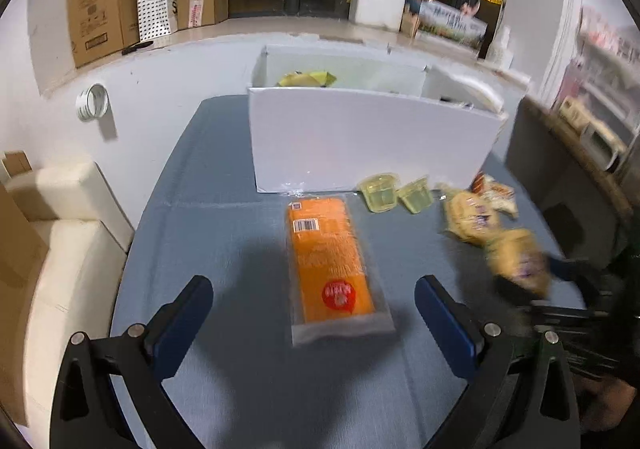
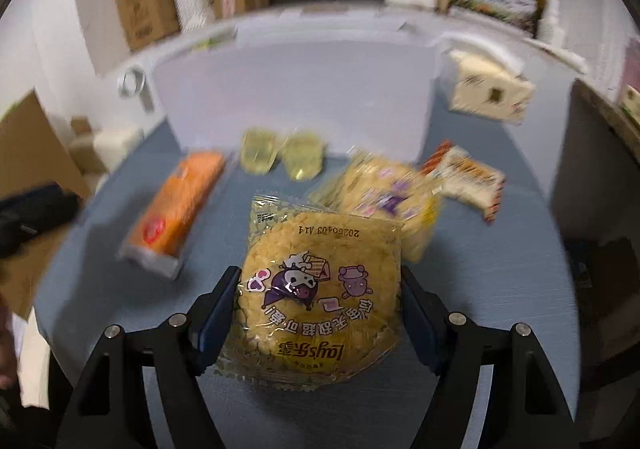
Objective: Organize snacks
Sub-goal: 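Grasp the orange bread bag with the left gripper while the right grasps the round cookie bag, then lower the orange bread bag and cookie bag into the white box and release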
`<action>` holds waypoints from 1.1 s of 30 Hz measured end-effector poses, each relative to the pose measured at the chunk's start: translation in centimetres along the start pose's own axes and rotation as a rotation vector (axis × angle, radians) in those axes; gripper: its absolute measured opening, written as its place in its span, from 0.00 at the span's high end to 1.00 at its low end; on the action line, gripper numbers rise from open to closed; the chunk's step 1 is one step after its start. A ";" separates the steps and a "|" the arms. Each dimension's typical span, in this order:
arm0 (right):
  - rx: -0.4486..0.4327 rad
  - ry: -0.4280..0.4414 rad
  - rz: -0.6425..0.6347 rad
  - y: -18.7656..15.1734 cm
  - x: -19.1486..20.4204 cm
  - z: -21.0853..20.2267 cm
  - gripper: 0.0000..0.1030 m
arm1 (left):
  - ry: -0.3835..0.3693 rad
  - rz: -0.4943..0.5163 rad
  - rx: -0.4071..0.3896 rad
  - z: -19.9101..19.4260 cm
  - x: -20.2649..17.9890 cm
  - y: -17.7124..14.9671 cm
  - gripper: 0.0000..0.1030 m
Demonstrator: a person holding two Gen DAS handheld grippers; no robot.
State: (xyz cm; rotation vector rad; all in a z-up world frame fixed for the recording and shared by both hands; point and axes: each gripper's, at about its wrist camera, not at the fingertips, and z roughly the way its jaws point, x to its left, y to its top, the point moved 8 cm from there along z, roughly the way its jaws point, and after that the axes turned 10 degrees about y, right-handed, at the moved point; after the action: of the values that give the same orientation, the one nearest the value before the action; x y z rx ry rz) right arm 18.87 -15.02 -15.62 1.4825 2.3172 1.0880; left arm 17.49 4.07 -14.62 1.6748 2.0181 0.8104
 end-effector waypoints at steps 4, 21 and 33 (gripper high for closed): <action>-0.047 0.001 0.031 0.0 -0.9 -2.0 0.23 | 0.000 0.039 0.027 2.7 -2.2 1.0 0.00; -0.050 0.047 0.084 -0.7 -1.3 -2.0 0.23 | 0.062 0.051 0.167 10.5 -2.4 0.0 0.00; -0.047 0.050 0.067 -0.6 -1.0 -2.0 0.23 | 0.038 0.069 0.111 7.2 -2.0 0.1 0.36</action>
State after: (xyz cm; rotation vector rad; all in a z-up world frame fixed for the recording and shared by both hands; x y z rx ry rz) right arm 17.90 -16.95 -14.82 1.5435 2.2735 1.2015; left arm 22.58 3.42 -20.12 1.8121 2.0755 0.7717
